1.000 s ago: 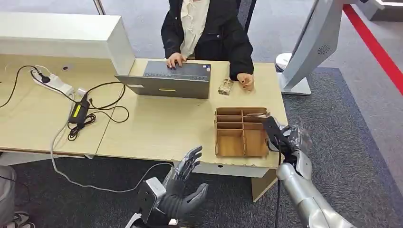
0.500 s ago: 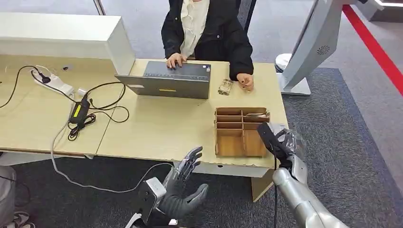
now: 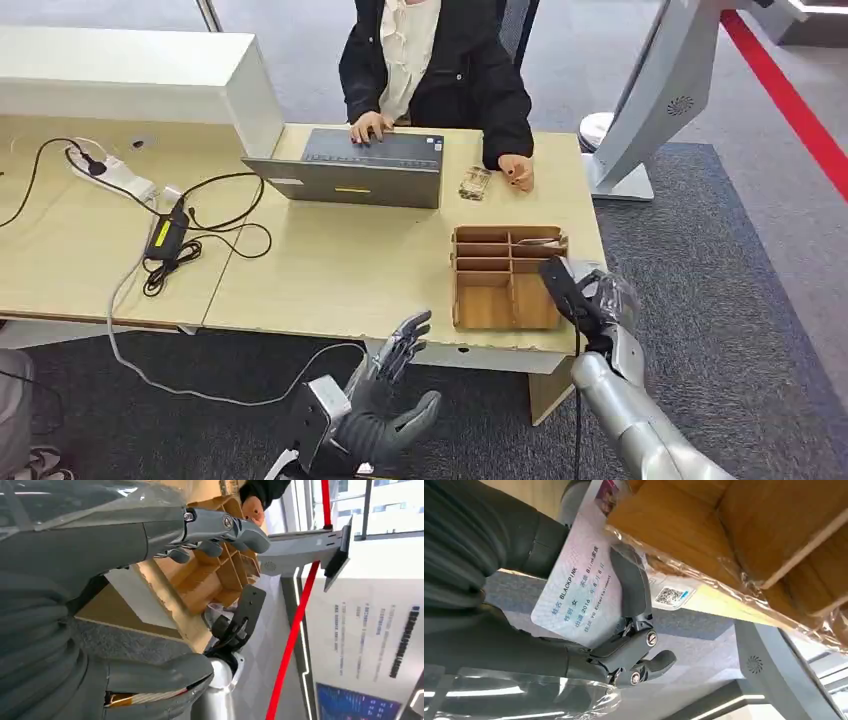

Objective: Pass the card to the sensor for recognition and then transmit it.

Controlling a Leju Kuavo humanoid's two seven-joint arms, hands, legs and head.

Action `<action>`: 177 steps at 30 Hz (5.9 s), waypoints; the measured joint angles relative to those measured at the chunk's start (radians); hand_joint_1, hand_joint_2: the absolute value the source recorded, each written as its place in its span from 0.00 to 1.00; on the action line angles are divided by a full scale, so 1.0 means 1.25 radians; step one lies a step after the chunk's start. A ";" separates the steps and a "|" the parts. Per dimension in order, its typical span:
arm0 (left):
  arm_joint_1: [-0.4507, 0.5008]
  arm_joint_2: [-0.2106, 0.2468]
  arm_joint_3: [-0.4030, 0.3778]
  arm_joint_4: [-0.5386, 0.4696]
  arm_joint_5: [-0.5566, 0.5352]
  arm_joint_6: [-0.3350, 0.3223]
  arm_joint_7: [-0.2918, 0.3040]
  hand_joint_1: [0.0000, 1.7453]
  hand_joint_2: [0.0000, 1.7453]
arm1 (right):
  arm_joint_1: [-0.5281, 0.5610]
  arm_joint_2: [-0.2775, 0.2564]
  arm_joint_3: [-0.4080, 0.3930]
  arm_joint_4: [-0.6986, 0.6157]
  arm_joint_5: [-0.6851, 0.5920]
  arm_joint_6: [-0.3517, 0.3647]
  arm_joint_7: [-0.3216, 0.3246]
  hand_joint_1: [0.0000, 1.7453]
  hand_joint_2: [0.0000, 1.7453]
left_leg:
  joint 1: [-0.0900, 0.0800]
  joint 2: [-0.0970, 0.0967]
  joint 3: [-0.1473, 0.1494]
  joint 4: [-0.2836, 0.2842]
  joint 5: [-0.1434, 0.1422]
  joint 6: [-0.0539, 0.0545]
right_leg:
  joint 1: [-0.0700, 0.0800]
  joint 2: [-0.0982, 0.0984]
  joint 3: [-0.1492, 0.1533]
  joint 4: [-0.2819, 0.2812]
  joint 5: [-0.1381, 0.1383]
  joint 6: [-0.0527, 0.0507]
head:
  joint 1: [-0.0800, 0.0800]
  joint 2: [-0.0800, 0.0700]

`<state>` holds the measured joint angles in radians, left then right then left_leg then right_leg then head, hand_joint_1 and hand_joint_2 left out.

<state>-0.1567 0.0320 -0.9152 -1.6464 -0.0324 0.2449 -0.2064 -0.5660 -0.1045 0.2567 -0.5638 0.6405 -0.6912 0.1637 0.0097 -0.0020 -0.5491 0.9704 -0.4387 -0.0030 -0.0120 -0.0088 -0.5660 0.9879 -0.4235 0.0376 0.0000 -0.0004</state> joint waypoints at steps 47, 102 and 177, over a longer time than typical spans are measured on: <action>-0.009 -0.002 0.003 0.005 0.010 -0.026 -0.031 0.00 1.00 | -0.217 0.011 0.180 -0.176 0.218 0.114 0.061 1.00 1.00 | 0.000 0.000 -0.001 0.000 0.000 0.000 | 0.000 0.000 -0.001 0.001 0.000 0.000 | 0.000 0.000; -0.018 -0.002 0.004 0.036 0.023 -0.007 -0.036 0.00 1.00 | -0.070 0.012 0.210 -0.360 -0.175 0.072 -0.091 0.00 1.00 | 0.000 0.000 -0.001 0.000 0.000 0.000 | 0.000 0.000 -0.002 0.000 0.000 0.000 | 0.000 0.000; 0.005 0.012 0.003 0.000 0.008 0.103 -0.025 0.00 1.00 | -0.064 -0.016 0.258 -0.235 0.291 0.091 0.019 0.00 1.00 | 0.000 0.000 -0.001 0.000 0.000 -0.001 | 0.000 0.000 -0.002 0.000 -0.001 0.000 | 0.000 0.000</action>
<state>-0.1500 0.0473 -0.9110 -1.6464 -0.0225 0.3731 -0.2377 -0.6465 -0.1248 0.5787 -0.8572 1.0044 -0.5779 0.1873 0.0098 -0.0022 -0.5509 0.9701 -0.4393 -0.0036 -0.0118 -0.0087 -0.5680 0.9881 -0.4241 0.0377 0.0000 -0.0004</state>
